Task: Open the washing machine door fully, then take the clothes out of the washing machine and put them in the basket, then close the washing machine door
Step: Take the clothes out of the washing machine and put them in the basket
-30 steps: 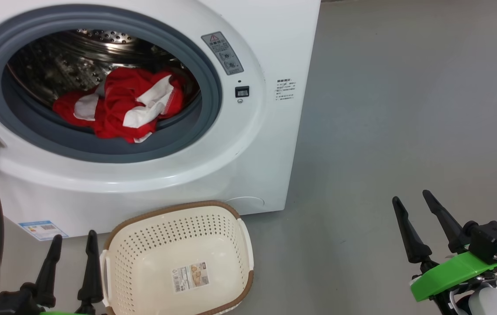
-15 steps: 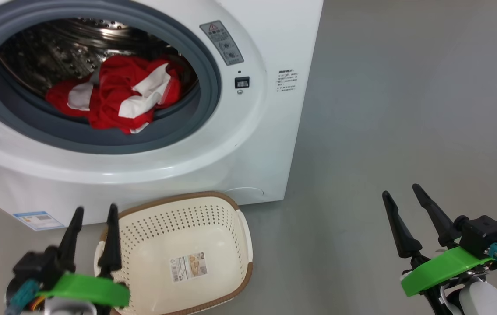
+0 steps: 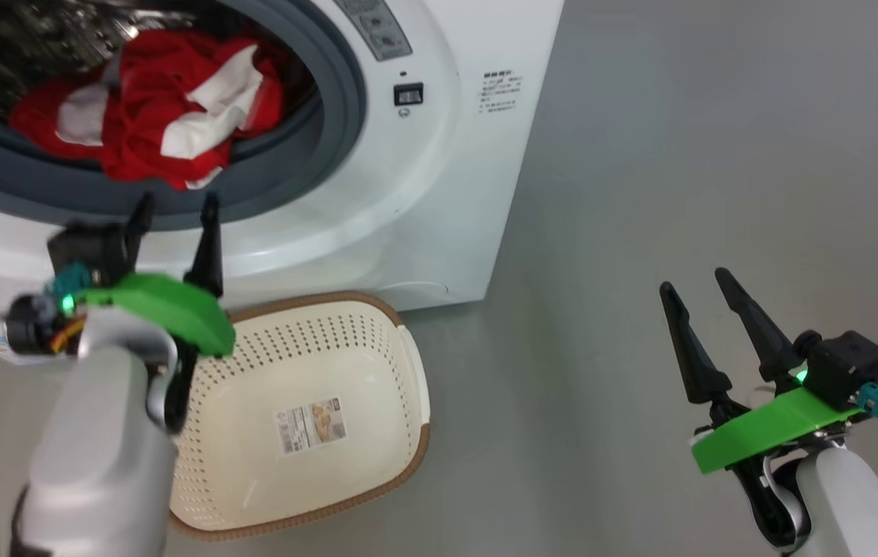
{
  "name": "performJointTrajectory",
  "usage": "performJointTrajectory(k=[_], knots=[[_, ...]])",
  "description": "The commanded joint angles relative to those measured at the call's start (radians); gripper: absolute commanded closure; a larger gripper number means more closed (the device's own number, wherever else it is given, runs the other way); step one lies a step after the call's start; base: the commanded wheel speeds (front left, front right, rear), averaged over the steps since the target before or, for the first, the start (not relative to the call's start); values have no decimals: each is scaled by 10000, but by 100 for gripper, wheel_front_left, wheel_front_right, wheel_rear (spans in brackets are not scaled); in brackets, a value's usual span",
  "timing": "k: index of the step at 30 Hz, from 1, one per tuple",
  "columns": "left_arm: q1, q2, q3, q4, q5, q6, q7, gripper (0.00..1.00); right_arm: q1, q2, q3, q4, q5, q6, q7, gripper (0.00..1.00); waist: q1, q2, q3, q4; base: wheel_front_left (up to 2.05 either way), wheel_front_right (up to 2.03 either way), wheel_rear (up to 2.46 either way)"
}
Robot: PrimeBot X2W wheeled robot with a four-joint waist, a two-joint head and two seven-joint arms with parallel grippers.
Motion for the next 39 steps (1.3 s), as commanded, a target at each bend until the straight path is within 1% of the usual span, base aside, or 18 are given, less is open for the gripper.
performJointTrajectory(k=[1, 8, 12, 18, 28, 34, 39], knots=[[-647, 406, 224, 131, 114, 153, 236, 0, -244, 7, 281, -279, -79, 16, -122, 0, 0, -1, 447, -218, 0, 0, 0], [-2791, 656, -139, 1935, 613, 597, 1343, 0, -632, 132, 386, -307, -73, 16, -122, 0, 0, -1, 994, -475, 0, 0, 0], [-3876, 892, -459, 3029, 1009, 826, 1659, 0, -920, 232, 517, -334, -59, 16, -122, 0, 0, -1, 1329, -679, 0, 0, 0], [-4991, 1193, -594, 4234, 1195, 1106, 1975, 0, -1264, 322, 778, -381, -18, 16, -122, 0, 0, -1, 1706, -941, 0, 0, 0], [-6231, 1812, -1210, 5600, 1735, 1151, 2115, 0, -1748, 482, 1240, -386, 32, 16, -122, 0, 0, -1, 2264, -1470, 0, 0, 0], [-6605, 2030, -1414, 5970, 1846, 1247, 2175, 0, -1980, 577, 1455, -393, 85, 16, -122, 0, 0, -1, 2544, -1758, 0, 0, 0], [-6773, 2192, -1482, 6112, 1829, 1209, 2286, 0, -2087, 647, 1553, -394, 114, 16, -122, 0, 0, -1, 2683, -1923, 0, 0, 0]])
